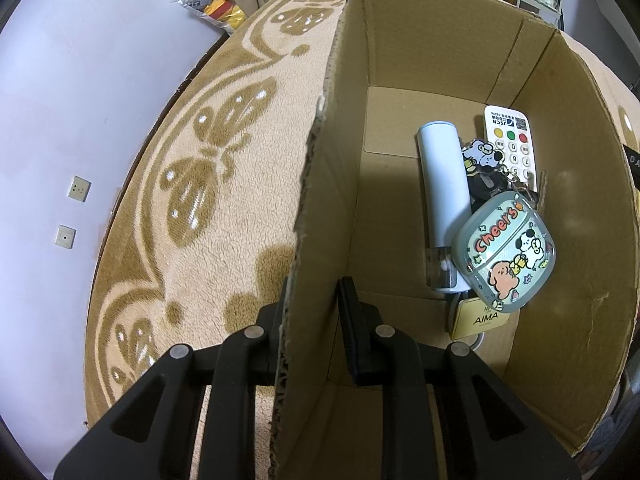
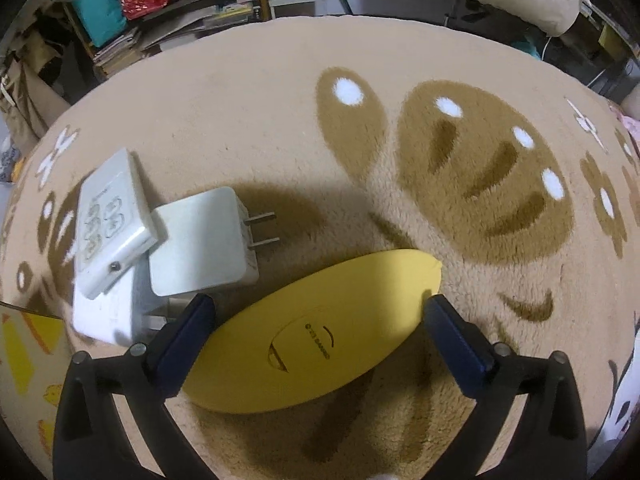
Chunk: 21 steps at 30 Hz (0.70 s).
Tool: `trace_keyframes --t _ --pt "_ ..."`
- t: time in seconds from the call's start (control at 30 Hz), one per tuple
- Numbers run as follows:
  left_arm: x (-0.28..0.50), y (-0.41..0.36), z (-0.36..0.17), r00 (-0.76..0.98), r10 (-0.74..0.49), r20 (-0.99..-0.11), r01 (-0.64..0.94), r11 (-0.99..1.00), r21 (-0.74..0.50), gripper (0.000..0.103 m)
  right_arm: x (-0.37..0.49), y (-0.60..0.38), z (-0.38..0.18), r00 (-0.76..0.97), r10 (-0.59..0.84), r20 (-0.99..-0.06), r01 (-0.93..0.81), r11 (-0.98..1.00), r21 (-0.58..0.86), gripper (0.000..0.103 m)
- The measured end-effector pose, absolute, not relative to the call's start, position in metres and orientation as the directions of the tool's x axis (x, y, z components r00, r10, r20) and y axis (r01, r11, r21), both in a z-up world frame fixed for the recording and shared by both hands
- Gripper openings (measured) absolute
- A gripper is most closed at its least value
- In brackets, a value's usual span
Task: Organize rigid objects
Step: 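Move the right gripper back toward the yellow oval lid, then close the right gripper on the edge of the yellow oval lid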
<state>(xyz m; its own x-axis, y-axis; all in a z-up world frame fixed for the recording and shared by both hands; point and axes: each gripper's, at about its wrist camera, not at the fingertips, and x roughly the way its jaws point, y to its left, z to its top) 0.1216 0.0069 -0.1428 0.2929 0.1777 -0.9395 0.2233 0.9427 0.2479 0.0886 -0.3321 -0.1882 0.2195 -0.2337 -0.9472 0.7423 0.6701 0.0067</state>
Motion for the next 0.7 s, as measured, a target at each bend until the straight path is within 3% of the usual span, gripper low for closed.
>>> trace_keyframes --t 0.37,0.47,0.63,0.7 --pt "0.122 0.007 -0.143 0.293 0.181 -0.939 0.224 0.941 0.252 0.02 0.088 -0.327 -0.194 0.224 -0.232 -0.947 0.738 0.674 0.009 0.103" --pt "0.122 0.007 -0.143 0.293 0.181 -0.939 0.224 0.942 0.251 0.02 0.082 -0.324 -0.189 0.234 -0.249 -0.94 0.741 0.672 0.006 0.092" --pt "0.122 0.007 -0.143 0.294 0.181 -0.938 0.223 0.942 0.252 0.02 0.072 -0.32 -0.18 0.28 -0.245 -0.928 0.741 0.67 0.046 0.064" --pt "0.122 0.007 -0.143 0.294 0.181 -0.939 0.223 0.942 0.251 0.02 0.068 -0.32 -0.178 0.297 -0.241 -0.924 0.731 0.68 0.058 0.06"
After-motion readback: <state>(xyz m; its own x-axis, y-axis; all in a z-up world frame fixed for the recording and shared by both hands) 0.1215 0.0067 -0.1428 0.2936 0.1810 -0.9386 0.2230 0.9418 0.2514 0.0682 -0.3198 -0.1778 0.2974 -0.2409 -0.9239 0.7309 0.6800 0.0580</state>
